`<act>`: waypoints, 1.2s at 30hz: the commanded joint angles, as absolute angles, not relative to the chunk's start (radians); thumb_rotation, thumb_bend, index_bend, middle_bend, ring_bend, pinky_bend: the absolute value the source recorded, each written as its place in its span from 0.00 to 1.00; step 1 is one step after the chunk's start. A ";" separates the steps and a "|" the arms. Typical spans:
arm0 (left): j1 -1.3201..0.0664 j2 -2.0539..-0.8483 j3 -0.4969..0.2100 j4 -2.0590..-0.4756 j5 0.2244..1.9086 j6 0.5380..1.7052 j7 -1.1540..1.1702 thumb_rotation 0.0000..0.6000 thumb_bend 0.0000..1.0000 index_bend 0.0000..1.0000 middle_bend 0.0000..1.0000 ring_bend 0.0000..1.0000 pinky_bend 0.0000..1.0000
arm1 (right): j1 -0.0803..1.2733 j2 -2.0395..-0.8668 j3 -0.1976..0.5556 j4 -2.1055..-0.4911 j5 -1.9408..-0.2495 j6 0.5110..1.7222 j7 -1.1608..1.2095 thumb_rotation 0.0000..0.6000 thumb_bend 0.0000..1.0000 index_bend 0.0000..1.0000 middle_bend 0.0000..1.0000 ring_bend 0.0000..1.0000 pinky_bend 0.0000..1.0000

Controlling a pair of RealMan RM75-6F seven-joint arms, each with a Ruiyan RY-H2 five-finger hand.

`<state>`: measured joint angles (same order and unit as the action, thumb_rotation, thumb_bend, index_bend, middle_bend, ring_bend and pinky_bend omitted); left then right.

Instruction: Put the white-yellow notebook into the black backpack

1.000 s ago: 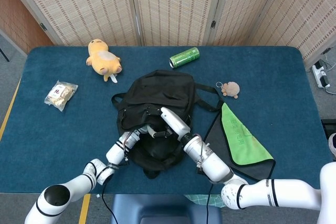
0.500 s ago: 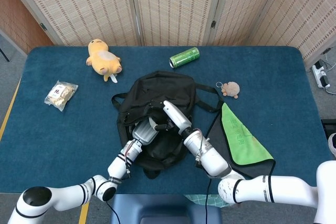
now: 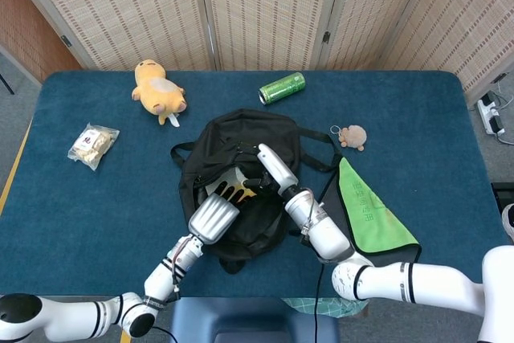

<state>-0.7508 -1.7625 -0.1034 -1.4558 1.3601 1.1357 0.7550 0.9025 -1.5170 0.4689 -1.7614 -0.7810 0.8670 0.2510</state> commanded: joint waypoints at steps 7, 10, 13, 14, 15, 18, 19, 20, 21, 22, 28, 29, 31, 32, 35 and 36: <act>-0.634 -1.563 -0.013 -1.593 1.560 1.324 0.433 1.00 0.34 0.46 0.49 0.45 0.41 | 0.886 -1.510 0.468 -1.721 -0.797 0.840 0.288 1.00 0.65 0.52 0.29 0.24 0.14; -0.606 -1.521 -0.004 -1.604 1.588 1.362 0.403 1.00 0.35 0.50 0.52 0.47 0.43 | 0.877 -1.507 0.456 -1.722 -0.821 0.824 0.298 1.00 0.65 0.51 0.29 0.24 0.14; -0.583 -1.482 -0.003 -1.617 1.595 1.385 0.389 1.00 0.36 0.54 0.56 0.49 0.46 | 0.867 -1.496 0.427 -1.728 -0.871 0.801 0.296 1.00 0.64 0.49 0.28 0.23 0.14; -0.578 -1.471 -0.003 -1.624 1.595 1.388 0.386 1.00 0.36 0.55 0.57 0.50 0.47 | 0.862 -1.491 0.416 -1.731 -0.891 0.797 0.294 1.00 0.64 0.47 0.28 0.22 0.14; -0.570 -1.458 -0.005 -1.629 1.594 1.395 0.384 1.00 0.37 0.55 0.58 0.51 0.48 | 0.857 -1.485 0.403 -1.735 -0.911 0.790 0.292 1.00 0.63 0.45 0.27 0.21 0.14; -0.552 -1.426 -0.009 -1.646 1.592 1.408 0.373 1.00 0.38 0.56 0.60 0.52 0.51 | 0.841 -1.437 0.355 -1.764 -0.990 0.737 0.290 1.00 0.52 0.24 0.19 0.14 0.09; -0.546 -1.418 -0.012 -1.646 1.591 1.410 0.372 1.00 0.38 0.56 0.60 0.52 0.51 | 0.834 -1.410 0.338 -1.780 -1.024 0.712 0.293 1.00 0.48 0.17 0.17 0.11 0.06; -0.542 -1.412 -0.015 -1.645 1.589 1.412 0.372 1.00 0.38 0.55 0.60 0.52 0.51 | 0.829 -1.388 0.326 -1.792 -1.052 0.693 0.296 1.00 0.41 0.07 0.11 0.07 0.03; -0.536 -1.405 -0.019 -1.641 1.581 1.413 0.371 1.00 0.38 0.55 0.60 0.52 0.51 | 0.821 -1.358 0.313 -1.808 -1.092 0.668 0.306 0.97 0.33 0.01 0.06 0.03 0.01; -0.532 -1.400 -0.022 -1.640 1.575 1.412 0.370 1.00 0.38 0.55 0.60 0.52 0.51 | 0.812 -1.339 0.307 -1.817 -1.124 0.664 0.315 0.95 0.30 0.00 0.04 0.02 0.00; -0.504 -1.365 -0.046 -1.619 1.512 1.399 0.355 1.00 0.38 0.51 0.59 0.52 0.50 | 0.730 -1.240 0.270 -1.862 -1.314 0.753 0.356 0.81 0.17 0.00 0.00 0.00 0.00; -0.500 -1.357 -0.050 -1.617 1.500 1.394 0.351 1.00 0.38 0.51 0.59 0.52 0.49 | 0.718 -1.226 0.262 -1.864 -1.337 0.774 0.350 0.84 0.17 0.00 0.00 0.00 0.00; -0.491 -1.336 -0.062 -1.617 1.464 1.382 0.343 1.00 0.38 0.51 0.58 0.52 0.48 | 0.682 -1.198 0.244 -1.867 -1.370 0.836 0.320 0.95 0.19 0.00 0.00 0.00 0.00; -0.485 -1.325 -0.068 -1.616 1.444 1.378 0.339 1.00 0.37 0.51 0.58 0.52 0.47 | 0.663 -1.191 0.237 -1.868 -1.378 0.871 0.298 0.99 0.23 0.01 0.02 0.01 0.01; -0.465 -1.302 -0.085 -1.609 1.401 1.381 0.327 1.00 0.35 0.49 0.56 0.50 0.44 | 0.593 -1.173 0.209 -1.865 -1.378 0.992 0.198 1.00 0.34 0.24 0.15 0.11 0.12; -0.457 -1.296 -0.089 -1.606 1.387 1.382 0.324 1.00 0.34 0.48 0.55 0.49 0.43 | 0.571 -1.171 0.201 -1.863 -1.375 1.029 0.168 1.00 0.36 0.30 0.18 0.15 0.16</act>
